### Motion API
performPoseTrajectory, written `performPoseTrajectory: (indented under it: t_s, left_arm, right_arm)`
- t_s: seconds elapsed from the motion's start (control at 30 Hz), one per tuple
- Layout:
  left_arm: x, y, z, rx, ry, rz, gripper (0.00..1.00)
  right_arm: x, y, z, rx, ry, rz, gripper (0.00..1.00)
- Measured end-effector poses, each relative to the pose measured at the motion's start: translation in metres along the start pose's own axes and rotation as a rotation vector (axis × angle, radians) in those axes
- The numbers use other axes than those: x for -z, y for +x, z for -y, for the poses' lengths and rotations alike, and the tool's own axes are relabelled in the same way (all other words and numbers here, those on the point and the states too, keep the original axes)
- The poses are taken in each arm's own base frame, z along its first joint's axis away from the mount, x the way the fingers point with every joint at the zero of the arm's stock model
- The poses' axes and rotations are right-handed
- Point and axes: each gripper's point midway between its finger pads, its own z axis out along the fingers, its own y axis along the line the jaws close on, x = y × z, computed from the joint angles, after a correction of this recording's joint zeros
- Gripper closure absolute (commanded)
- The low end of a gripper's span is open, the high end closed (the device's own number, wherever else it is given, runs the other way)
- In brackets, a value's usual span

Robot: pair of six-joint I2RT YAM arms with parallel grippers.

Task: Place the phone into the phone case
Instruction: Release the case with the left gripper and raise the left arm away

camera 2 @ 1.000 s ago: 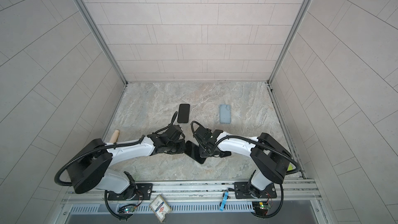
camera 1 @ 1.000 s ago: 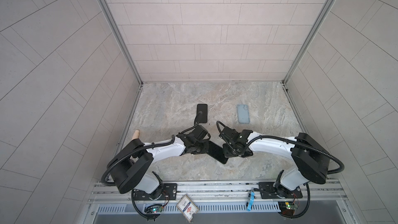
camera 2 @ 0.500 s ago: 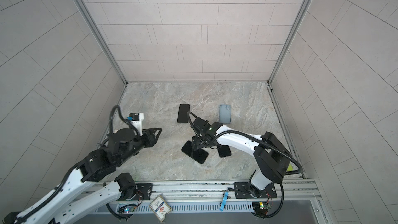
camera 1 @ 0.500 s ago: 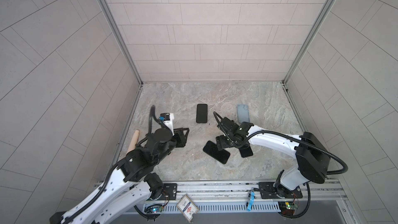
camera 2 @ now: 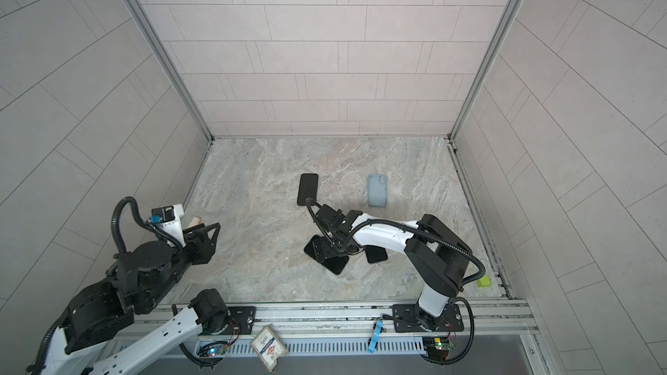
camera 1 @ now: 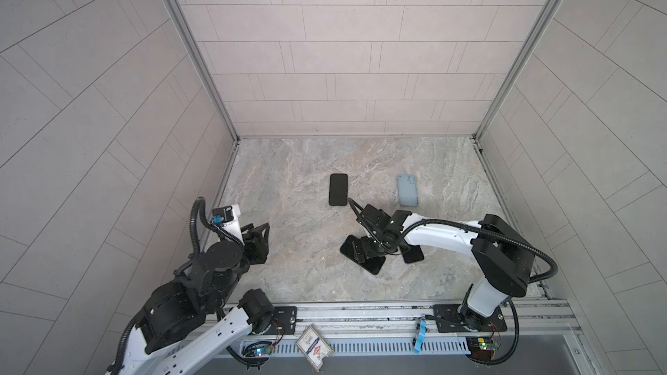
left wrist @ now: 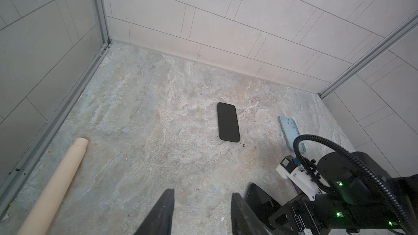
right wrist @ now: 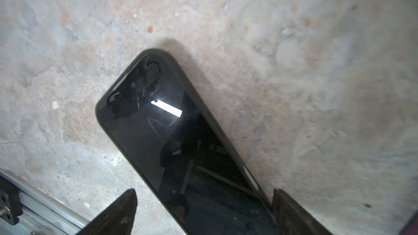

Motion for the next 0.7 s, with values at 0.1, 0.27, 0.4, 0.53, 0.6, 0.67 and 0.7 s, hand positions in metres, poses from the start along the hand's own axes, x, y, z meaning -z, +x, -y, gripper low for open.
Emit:
performPoseTrajectory:
  t_s: [0.1, 0.27, 0.4, 0.53, 0.6, 0.67, 0.7]
  left_arm:
    - [0.007, -0.003, -0.007, -0.006, -0.005, 0.026, 0.53]
    - [0.015, -0.012, -0.015, -0.055, -0.032, 0.049, 0.54]
    - [0.018, -0.016, -0.02, -0.072, -0.055, 0.07, 0.56]
    - [0.014, -0.012, -0.021, -0.098, -0.07, 0.057, 0.56]
    - [0.011, -0.011, -0.02, -0.111, -0.079, 0.05, 0.56]
    - [0.009, -0.011, -0.019, -0.121, -0.085, 0.041, 0.55]
    - [0.008, -0.01, -0.018, -0.125, -0.087, 0.036, 0.56]
  right_arm:
    - [-0.005, 0.008, -0.014, 0.05, 0.001, -0.022, 0.04]
    - [-0.008, 0.017, -0.029, 0.114, 0.036, -0.039, 0.05]
    - [-0.011, 0.015, -0.028, 0.131, 0.122, -0.037, 0.1]
    - [-0.018, 0.013, -0.024, 0.11, 0.204, -0.038, 0.13]
    - [-0.021, 0.014, -0.024, 0.105, 0.243, -0.03, 0.16]
    - [-0.021, 0.016, -0.028, 0.09, 0.257, -0.021, 0.22]
    - [-0.022, 0.017, -0.029, 0.083, 0.259, -0.017, 0.25]
